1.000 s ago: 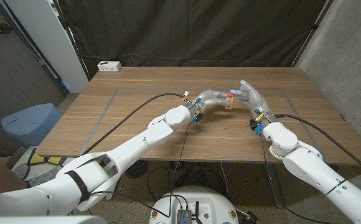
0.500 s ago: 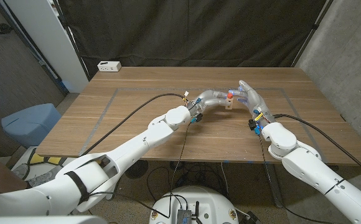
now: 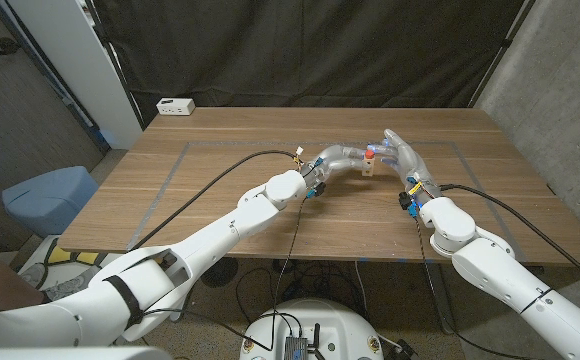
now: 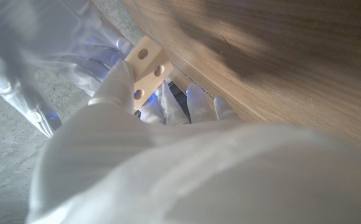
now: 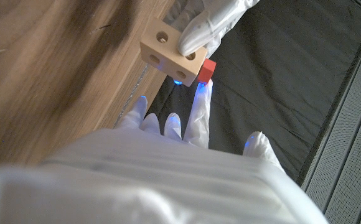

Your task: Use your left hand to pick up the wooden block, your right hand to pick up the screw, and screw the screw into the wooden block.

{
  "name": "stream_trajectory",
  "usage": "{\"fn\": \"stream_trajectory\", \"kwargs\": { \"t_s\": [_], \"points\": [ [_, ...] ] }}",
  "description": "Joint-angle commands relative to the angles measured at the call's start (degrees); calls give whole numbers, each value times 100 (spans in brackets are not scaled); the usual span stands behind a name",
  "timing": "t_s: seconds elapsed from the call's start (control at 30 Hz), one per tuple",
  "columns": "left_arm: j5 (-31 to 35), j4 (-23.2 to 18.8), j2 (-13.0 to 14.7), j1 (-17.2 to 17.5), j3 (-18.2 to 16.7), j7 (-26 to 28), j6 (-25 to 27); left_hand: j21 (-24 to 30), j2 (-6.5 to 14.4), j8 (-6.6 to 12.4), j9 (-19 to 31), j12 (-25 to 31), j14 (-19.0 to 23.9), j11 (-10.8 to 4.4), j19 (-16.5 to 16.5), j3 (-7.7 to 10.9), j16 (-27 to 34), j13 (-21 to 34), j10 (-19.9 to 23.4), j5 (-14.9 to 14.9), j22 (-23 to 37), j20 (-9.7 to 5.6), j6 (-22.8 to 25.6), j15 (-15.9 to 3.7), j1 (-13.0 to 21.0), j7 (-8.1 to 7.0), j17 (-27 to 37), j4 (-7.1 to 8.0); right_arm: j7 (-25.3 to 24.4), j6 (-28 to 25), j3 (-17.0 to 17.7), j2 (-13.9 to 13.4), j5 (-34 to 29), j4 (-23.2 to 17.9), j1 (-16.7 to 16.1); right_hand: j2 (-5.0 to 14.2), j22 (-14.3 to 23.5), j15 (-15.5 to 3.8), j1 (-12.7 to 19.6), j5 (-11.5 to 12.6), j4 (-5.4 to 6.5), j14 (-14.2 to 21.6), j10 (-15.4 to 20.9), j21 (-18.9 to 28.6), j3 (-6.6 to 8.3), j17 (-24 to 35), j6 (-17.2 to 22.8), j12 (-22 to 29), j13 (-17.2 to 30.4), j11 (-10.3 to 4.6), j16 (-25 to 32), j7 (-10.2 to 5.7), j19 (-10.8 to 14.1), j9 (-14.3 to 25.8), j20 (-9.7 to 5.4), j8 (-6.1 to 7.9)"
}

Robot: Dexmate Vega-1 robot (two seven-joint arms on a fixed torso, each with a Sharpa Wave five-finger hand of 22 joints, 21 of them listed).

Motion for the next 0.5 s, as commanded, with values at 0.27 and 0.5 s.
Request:
{"fn": "stream_trajectory", "kwargs": {
  "t_s": [0.27, 0.5],
  "points": [
    [-23, 83, -17, -18, -5, -24, -58, 40, 84, 44, 8, 103, 37, -54, 29, 182, 11, 202, 130, 27, 31, -35, 372, -93, -22, 242, 2, 159, -227, -108, 29, 43, -71, -87, -70, 46, 12, -17, 35, 38, 4, 118, 165, 65, 31, 0, 166, 52, 19, -20, 58, 40, 139, 5, -38, 60],
    [-38, 94, -11, -19, -17, -31, -56, 38, 90, 42, 8, 103, 34, -55, 26, 184, 10, 203, 128, 28, 31, -38, 368, -91, -26, 226, 3, 163, -286, -151, 31, 60, -97, -114, -69, 54, 12, -21, 55, 38, -7, 173, 251, 69, 41, -4, 306, 64, 19, -17, 68, 64, 177, 5, -36, 91]
  ]
}}
